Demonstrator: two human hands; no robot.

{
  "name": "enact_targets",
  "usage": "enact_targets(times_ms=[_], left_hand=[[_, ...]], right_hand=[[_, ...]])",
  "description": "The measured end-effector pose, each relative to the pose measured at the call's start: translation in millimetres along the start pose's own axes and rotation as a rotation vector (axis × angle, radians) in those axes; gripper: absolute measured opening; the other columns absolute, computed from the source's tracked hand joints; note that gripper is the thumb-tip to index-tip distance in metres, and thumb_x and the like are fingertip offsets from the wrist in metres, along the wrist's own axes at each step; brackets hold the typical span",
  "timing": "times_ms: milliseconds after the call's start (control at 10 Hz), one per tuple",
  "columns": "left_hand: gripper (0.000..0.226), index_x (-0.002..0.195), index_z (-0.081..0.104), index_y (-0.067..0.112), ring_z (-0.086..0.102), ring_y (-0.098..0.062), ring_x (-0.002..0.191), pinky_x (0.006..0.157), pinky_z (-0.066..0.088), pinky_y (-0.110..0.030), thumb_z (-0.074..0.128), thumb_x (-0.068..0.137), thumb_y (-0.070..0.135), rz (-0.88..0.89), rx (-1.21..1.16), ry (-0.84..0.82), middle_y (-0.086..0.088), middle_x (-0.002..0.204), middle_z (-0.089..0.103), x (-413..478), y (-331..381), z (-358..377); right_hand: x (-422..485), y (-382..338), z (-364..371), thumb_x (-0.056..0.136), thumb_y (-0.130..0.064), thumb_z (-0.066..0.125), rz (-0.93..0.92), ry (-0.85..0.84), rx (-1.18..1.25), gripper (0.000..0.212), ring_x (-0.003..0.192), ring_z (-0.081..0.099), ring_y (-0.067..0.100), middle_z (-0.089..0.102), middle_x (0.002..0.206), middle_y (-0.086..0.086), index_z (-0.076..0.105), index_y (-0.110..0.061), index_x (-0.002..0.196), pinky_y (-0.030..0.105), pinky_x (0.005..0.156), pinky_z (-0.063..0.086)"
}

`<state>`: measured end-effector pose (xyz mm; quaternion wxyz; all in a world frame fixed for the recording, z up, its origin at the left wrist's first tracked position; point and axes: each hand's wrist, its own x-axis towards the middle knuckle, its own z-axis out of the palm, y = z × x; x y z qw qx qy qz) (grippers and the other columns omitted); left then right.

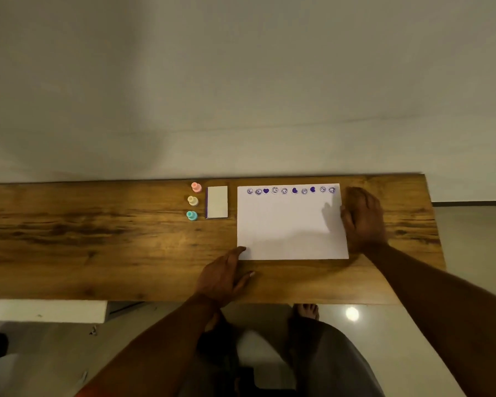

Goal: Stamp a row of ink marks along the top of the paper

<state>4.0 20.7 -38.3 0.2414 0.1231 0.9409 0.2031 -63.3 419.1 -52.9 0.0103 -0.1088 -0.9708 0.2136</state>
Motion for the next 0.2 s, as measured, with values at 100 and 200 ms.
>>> enact_targets(times_ms=[100,200], left_hand=[[0.074,0.157,0.033,0.03,0.055,-0.023,0.13,0.108,0.049,-0.043,0.039,0.098,0.074,-0.028,0.13,-0.064,-0.002,0.149,0.054,-12,31,-40],[0.076,0.154,0.041,0.023,0.044,-0.026,0.139,0.113,0.04,-0.047,0.037,0.099,0.075,-0.068,0.321,-0.028,-0.004,0.15,0.052,-17,70,-85]], right_hand=[[-20,-37,-29,0.088,-0.041,0.052,0.078,-0.108,-0.08,0.065,0.128,0.046,0.043,0.048,0.144,0.02,0.046,-0.006,0.143,0.052,0.1,0.047],[-39,-93,-61,0.082,-0.033,0.07,0.162,-0.355,-0.155,0.078,0.144,0.029,0.038,0.028,0.161,0.014,0.038,-0.018,0.152,0.054,0.107,0.042]])
